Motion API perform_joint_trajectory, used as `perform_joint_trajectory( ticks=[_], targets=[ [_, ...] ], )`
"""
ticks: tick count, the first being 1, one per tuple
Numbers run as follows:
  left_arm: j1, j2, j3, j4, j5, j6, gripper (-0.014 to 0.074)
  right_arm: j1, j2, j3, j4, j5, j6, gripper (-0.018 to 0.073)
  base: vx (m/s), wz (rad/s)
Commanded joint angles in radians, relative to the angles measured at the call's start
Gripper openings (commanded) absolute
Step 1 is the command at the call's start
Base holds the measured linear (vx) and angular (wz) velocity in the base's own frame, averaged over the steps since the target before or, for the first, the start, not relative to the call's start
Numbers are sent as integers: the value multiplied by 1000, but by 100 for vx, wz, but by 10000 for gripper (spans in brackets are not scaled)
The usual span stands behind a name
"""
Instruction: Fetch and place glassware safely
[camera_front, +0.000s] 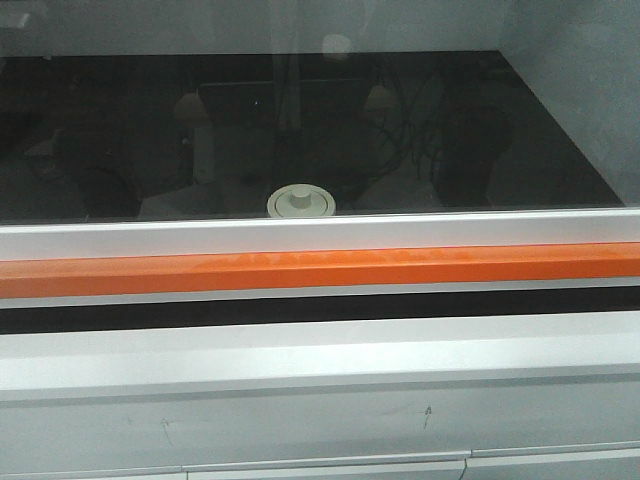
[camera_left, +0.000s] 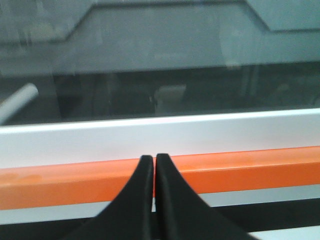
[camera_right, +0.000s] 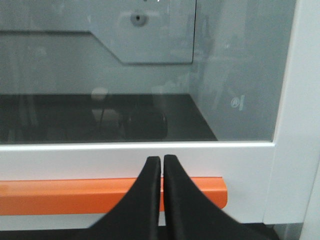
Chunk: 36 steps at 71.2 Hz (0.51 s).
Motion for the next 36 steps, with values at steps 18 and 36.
perform_joint_trajectory(
  ticks=[18, 36],
  targets=[
    [0, 82, -52, -18, -132, -24, -7, 14, 111, -38, 2, -116, -3, -8, 0, 0],
    [0, 127, -3, -18, -163, -25, -7, 155, 217, -38, -1, -184, -3, -6, 0, 0]
  ],
)
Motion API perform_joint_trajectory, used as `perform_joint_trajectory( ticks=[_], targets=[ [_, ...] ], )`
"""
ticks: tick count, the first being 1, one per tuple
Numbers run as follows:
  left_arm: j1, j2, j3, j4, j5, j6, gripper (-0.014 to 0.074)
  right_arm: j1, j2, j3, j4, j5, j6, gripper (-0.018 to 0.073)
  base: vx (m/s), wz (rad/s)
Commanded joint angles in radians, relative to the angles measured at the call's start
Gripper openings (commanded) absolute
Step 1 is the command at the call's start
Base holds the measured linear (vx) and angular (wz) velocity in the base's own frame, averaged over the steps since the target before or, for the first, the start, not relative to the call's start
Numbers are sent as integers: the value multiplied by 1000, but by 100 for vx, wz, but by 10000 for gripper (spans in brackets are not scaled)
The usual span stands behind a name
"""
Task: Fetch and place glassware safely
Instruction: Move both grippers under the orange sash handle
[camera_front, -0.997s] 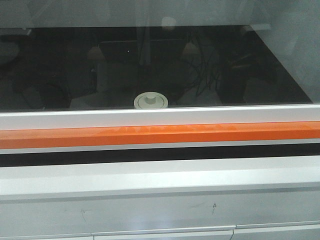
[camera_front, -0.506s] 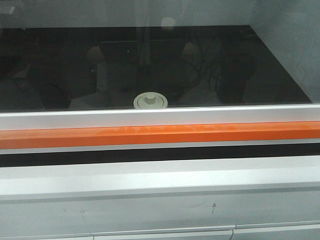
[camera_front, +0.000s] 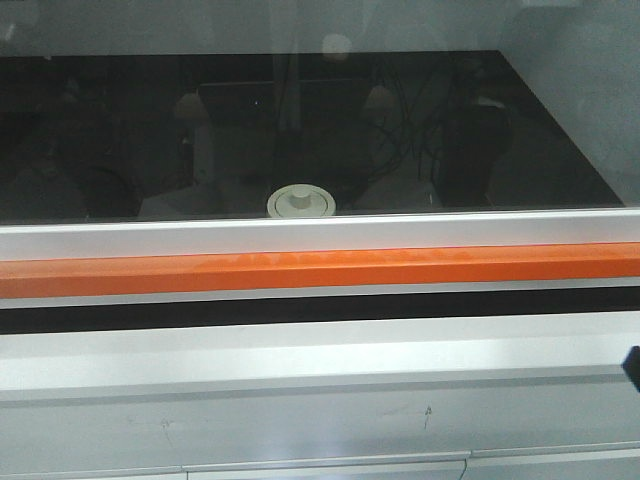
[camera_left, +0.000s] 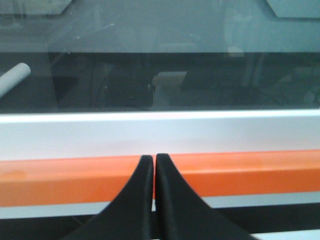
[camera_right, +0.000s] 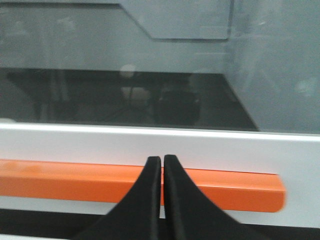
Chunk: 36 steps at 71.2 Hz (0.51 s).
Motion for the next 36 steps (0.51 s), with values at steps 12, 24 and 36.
perform_joint_trajectory(
  ticks=[12, 24, 36],
  targets=[
    [0, 39, 68, -9, -178, -38, -7, 93, 216, 0, 1, -264, 2, -3, 0, 0],
    [0, 98, 79, -9, -191, -42, -7, 143, 348, 68, 4, -423, 14, -3, 0, 0],
    [0, 162, 95, -8, -261, -41, -7, 156, 450, 98, 3, -533, 36, -3, 0, 0]
  ],
)
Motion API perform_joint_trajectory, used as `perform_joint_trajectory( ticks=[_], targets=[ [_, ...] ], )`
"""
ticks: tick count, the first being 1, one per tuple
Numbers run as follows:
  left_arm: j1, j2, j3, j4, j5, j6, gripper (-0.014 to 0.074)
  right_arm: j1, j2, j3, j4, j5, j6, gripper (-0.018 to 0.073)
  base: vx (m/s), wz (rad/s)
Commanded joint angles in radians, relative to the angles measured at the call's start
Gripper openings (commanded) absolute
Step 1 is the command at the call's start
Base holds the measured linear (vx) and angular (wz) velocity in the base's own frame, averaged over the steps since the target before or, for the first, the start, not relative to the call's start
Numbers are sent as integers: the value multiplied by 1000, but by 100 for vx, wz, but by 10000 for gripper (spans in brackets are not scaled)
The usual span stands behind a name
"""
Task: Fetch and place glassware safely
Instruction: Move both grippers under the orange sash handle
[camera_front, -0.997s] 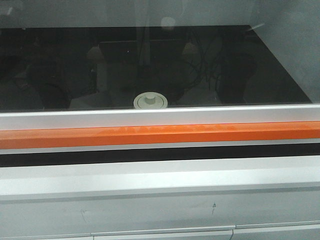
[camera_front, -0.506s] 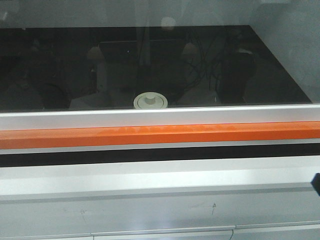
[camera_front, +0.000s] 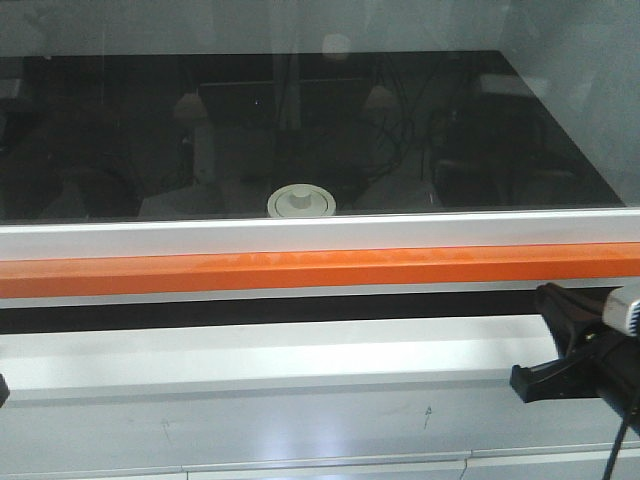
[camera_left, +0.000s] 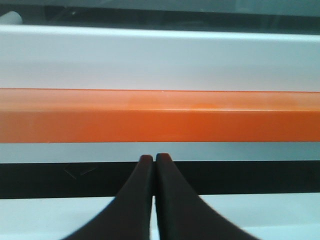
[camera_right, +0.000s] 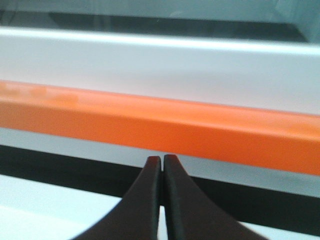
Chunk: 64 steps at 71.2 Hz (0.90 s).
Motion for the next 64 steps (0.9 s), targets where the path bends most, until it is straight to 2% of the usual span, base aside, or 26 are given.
perform_joint_trajectory(
  ticks=[1, 15, 41, 58, 64],
  targets=[
    [0, 37, -4, -8, -134, -9, -7, 4, 49, -13, -1, -157, 26, -3, 0, 0],
    [0, 97, 53, -8, -310, -9, -7, 4, 145, 7, -3, -295, 32, -3, 0, 0],
    [0, 220, 53, -4, -426, -9, -7, 4, 275, 9, 0, -435, 33, -3, 0, 0],
    [0, 299, 53, 4, -524, -9, -7, 4, 309, 9, 51, -493, 33, -3, 0, 0],
    [0, 338, 53, 32, -562, -9, -7, 4, 316, 9, 53, -500, 33, -3, 0, 0]
  ],
)
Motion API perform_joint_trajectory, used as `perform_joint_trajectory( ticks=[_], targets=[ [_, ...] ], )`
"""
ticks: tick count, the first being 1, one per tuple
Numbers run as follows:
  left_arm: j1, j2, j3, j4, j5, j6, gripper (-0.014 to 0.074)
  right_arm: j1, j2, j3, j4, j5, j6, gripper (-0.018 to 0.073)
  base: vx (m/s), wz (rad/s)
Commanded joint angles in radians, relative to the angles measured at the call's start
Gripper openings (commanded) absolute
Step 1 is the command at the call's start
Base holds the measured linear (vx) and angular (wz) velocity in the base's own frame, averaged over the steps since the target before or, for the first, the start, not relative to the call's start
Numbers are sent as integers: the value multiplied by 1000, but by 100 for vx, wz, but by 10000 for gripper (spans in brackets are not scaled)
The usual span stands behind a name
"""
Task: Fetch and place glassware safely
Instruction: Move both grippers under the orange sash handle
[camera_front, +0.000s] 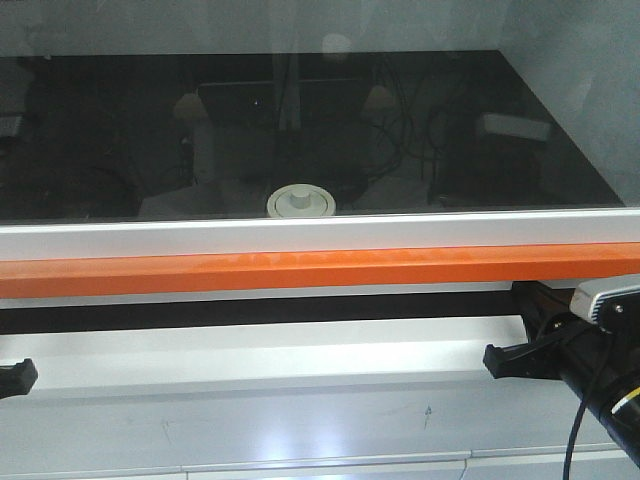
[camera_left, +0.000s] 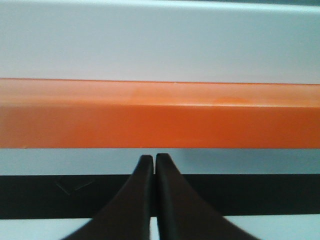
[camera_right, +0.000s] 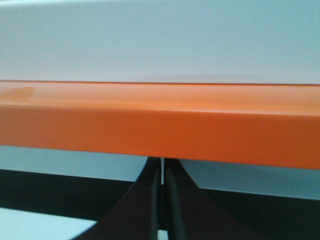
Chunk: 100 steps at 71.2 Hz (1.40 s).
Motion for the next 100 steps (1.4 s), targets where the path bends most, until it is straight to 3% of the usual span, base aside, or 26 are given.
perform_joint_trajectory(
  ticks=[1, 43, 58, 100],
  targets=[
    [0, 37, -25, 29, -126, -9, -7, 0, -2, -21, 6, -97, -3, -3, 0, 0],
    [0, 154, -25, 41, -388, -25, -7, 0, 71, -22, 5, -284, -10, -3, 0, 0],
    [0, 154, -25, 41, -395, -25, -7, 0, 69, -22, 5, -343, -10, -3, 0, 0],
    [0, 152, -27, 42, -402, -28, -7, 0, 17, -22, 37, -339, -85, -3, 0, 0]
  ],
)
